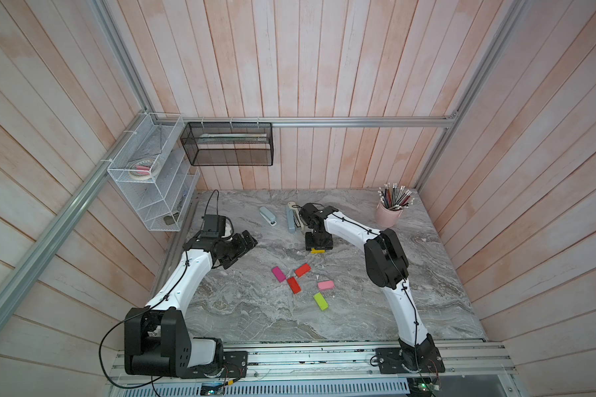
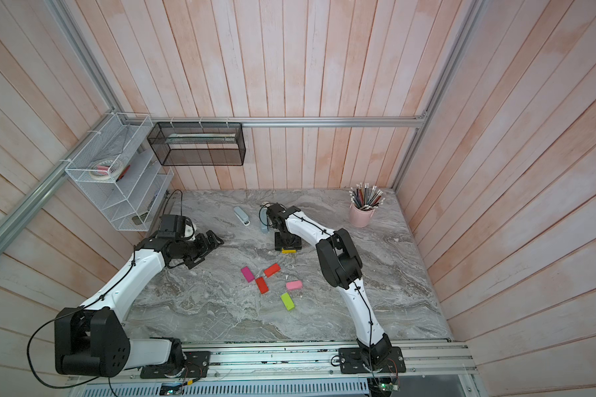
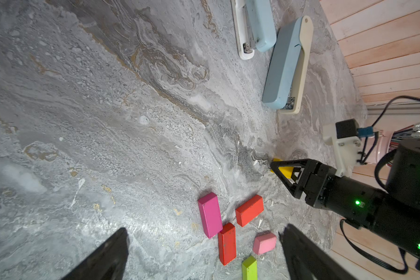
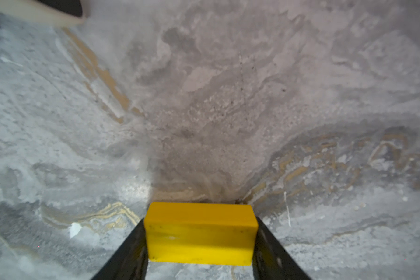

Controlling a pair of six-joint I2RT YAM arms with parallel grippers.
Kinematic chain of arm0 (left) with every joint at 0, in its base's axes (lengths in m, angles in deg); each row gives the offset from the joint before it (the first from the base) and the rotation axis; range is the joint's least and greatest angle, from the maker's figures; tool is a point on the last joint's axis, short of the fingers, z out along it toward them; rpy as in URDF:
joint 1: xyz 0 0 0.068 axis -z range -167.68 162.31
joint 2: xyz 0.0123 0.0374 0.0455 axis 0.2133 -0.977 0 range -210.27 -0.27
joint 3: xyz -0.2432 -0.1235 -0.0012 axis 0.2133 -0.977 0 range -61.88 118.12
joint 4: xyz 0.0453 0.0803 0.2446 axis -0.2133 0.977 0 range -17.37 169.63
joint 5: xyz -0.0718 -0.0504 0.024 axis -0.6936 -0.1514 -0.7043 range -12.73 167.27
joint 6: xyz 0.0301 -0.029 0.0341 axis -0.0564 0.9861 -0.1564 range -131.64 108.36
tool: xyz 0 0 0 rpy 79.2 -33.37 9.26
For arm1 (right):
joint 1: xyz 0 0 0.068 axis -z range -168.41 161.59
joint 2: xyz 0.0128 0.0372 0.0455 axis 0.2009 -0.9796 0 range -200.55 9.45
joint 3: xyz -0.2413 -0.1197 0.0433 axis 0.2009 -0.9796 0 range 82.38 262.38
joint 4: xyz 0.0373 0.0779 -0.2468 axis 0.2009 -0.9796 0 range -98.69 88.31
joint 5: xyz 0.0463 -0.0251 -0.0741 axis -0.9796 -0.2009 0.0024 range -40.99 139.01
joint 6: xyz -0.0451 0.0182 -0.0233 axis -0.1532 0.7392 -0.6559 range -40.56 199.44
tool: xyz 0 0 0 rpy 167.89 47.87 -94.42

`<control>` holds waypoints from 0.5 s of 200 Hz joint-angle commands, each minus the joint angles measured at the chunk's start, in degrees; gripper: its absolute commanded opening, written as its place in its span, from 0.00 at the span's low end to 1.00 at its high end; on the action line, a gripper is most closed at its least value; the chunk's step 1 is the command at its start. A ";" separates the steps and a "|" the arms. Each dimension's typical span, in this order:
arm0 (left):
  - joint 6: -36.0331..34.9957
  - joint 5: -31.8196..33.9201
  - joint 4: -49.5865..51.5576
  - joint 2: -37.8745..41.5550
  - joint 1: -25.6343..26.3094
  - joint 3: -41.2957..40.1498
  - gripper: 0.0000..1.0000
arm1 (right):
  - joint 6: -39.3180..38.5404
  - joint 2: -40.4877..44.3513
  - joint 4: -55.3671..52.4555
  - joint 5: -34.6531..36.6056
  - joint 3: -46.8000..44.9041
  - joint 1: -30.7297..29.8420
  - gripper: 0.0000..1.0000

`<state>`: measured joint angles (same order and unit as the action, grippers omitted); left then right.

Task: Assemble the number 6 with building blocks
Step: Adjust the building block at the center of the board.

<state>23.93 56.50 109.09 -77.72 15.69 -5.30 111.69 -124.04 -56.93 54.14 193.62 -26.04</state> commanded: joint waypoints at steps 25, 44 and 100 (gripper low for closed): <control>0.02 -0.32 -0.26 1.72 -0.27 -0.53 1.00 | -2.72 0.63 0.88 0.66 -1.73 0.75 0.57; 0.11 -0.20 -0.20 1.78 -0.29 -0.51 1.00 | -2.63 -0.09 0.94 -0.14 -1.64 0.89 0.58; 0.02 -0.10 -0.18 1.51 -0.30 -0.06 1.00 | -2.10 0.36 1.63 -2.38 -3.33 1.23 0.91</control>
<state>23.95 56.52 109.07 -76.98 15.69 -5.35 109.29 -123.72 -55.23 52.92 192.24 -25.23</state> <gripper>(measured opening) 0.997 0.862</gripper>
